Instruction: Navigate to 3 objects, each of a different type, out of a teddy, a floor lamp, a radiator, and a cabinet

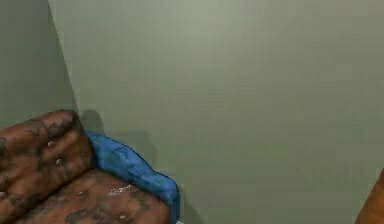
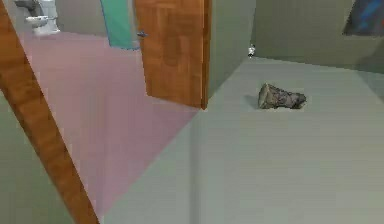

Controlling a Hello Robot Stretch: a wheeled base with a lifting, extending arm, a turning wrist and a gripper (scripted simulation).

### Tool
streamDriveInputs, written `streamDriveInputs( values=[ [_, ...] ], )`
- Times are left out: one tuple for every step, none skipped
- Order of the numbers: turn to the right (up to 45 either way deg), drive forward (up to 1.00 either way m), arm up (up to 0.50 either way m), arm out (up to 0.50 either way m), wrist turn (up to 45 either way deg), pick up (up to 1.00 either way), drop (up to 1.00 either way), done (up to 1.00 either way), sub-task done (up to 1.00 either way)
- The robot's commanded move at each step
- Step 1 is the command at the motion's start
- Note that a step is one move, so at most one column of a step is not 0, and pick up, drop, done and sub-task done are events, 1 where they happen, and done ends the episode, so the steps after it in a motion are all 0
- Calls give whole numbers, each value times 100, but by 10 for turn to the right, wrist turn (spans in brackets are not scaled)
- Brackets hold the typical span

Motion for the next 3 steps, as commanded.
streamDriveInputs(
  values=[
    [450,0,0,0,0,0,0,0,0],
    [360,0,0,0,0,0,0,0,0],
    [0,100,0,0,0,0,0,0,0]
  ],
)
